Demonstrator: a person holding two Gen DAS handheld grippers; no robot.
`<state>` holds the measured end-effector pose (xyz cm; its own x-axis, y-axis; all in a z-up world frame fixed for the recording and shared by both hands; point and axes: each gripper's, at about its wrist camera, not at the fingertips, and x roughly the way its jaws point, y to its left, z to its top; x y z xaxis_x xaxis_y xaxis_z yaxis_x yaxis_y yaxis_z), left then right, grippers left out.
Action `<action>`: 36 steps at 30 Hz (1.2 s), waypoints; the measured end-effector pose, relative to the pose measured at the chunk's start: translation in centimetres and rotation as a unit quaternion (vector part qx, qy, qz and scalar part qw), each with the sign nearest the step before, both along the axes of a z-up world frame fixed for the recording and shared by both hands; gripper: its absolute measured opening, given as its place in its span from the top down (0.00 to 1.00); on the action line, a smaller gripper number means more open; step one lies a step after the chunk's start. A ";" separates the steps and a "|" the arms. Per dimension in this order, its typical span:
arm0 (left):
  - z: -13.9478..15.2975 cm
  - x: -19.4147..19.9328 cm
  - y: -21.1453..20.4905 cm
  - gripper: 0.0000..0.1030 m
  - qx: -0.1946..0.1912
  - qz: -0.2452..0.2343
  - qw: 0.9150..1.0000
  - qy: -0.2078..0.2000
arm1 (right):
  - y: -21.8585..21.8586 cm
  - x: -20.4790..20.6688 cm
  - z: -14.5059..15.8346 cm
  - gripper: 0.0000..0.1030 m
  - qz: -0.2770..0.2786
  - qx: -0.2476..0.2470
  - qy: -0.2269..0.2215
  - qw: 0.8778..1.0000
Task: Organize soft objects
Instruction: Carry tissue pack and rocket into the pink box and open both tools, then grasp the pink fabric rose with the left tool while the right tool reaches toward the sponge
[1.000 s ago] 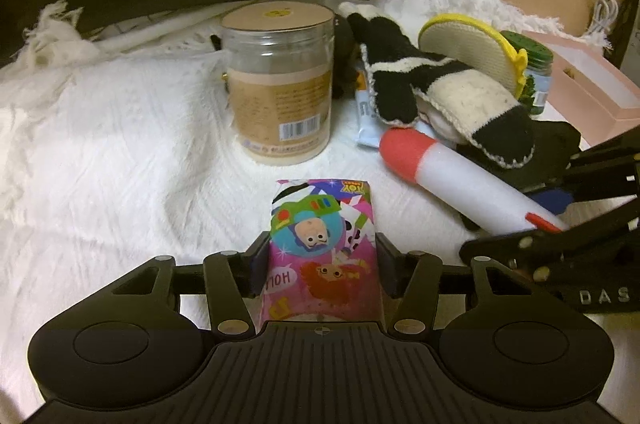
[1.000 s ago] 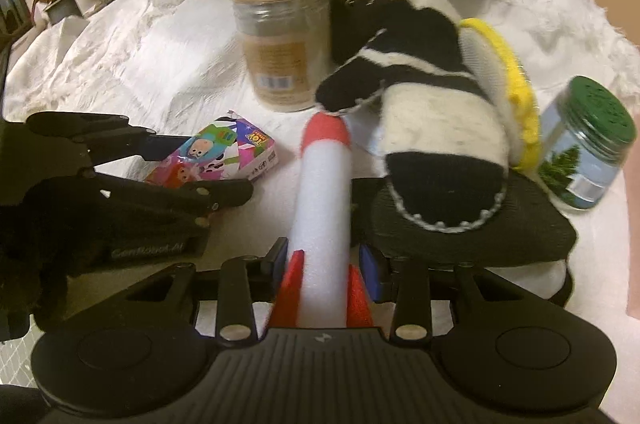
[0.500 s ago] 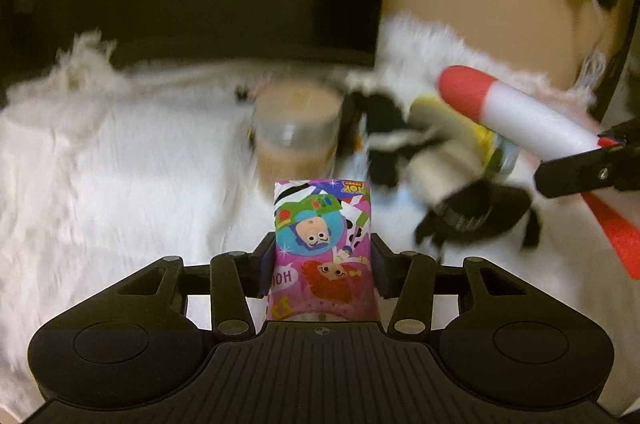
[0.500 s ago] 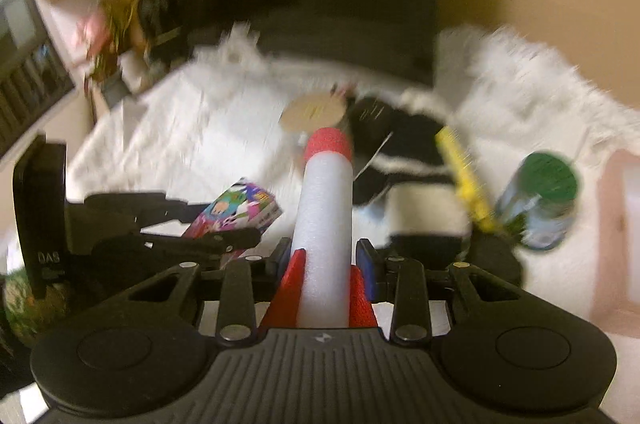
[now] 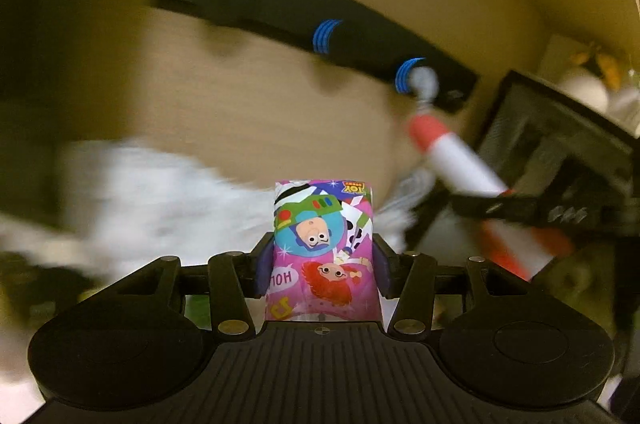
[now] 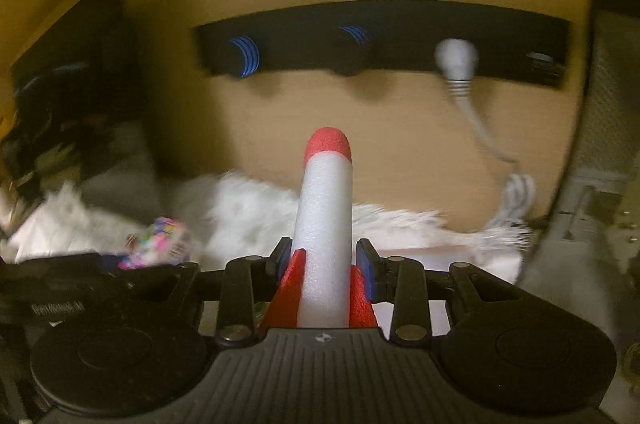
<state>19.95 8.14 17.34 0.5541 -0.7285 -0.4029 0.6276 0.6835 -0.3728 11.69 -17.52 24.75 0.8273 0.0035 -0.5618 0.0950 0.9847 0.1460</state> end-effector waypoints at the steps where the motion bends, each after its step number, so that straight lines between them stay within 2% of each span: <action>1: -0.2 0.8 -2.1 0.44 -0.020 -0.009 1.000 0.008 | -1.0 0.6 -0.4 0.67 -0.010 0.005 0.004 1.000; 2: -0.7 1.9 -4.1 0.44 -0.047 -0.016 0.998 0.028 | -2.0 1.1 -1.0 0.66 -0.017 0.011 0.007 1.000; 3: -1.6 3.0 -5.8 0.43 -0.069 -0.021 0.996 0.055 | -3.0 1.4 -1.8 0.57 -0.024 0.019 0.010 0.999; 4: -3.0 4.5 -7.7 0.44 -0.083 -0.026 0.991 0.097 | -3.9 1.8 -2.7 0.40 -0.038 0.024 0.020 0.999; 5: -4.5 5.9 -9.6 0.45 -0.076 -0.024 0.988 0.135 | -4.6 1.7 -3.8 0.35 -0.059 0.021 0.030 0.998; 6: -5.8 6.6 -11.1 0.46 -0.055 -0.012 0.987 0.149 | -4.9 1.5 -4.8 0.34 -0.072 0.010 0.036 0.997; 8: -7.9 7.1 -14.1 0.46 0.011 0.015 0.992 0.127 | -4.7 -0.1 -6.5 0.34 -0.073 -0.020 0.045 0.996; 9: -8.5 6.9 -14.6 0.46 0.023 0.020 0.993 0.113 | -4.3 -1.2 -7.4 0.32 -0.068 -0.035 0.051 0.996; 10: -8.9 6.8 -14.7 0.46 0.026 0.022 0.994 0.107 | -4.0 -2.1 -8.4 0.29 -0.062 -0.046 0.058 0.995; 14: -9.1 6.8 -13.0 0.46 0.006 0.017 0.992 0.128 | -3.1 -4.9 -12.0 0.29 -0.040 -0.061 0.090 0.993; 16: -8.6 6.1 -12.4 0.46 0.023 0.008 0.993 0.114 | -2.5 -4.7 -12.9 0.28 -0.038 -0.060 0.098 0.993; 18: -7.7 4.7 -11.9 0.46 0.059 -0.001 0.994 0.089 | -2.0 -5.1 -13.4 0.28 -0.032 -0.057 0.095 0.993; 19: -7.5 4.1 -11.0 0.46 0.080 0.000 0.994 0.074 | -1.9 -5.0 -13.5 0.27 -0.034 -0.057 0.091 0.994; 21: -7.3 3.4 -9.0 0.46 0.095 0.006 0.994 0.059 | -2.0 -4.4 -13.7 0.27 -0.041 -0.052 0.091 0.994; 25: -6.0 1.8 -2.6 0.46 0.089 0.045 0.994 0.048 | -0.9 -3.6 -13.2 0.27 -0.037 -0.026 0.088 0.995; 29: -3.7 2.1 5.0 0.46 0.088 0.098 0.991 0.014 | 1.6 -3.0 -12.2 0.24 -0.019 -0.036 0.079 0.996; 32: -3.3 5.8 11.6 0.46 0.094 0.170 0.980 0.040 | 3.9 -2.2 -11.3 0.22 -0.004 -0.037 0.072 0.997; 36: -5.4 12.6 17.7 0.46 0.143 0.227 0.955 0.123 | 7.2 -0.8 -10.5 0.21 0.014 -0.047 0.065 0.997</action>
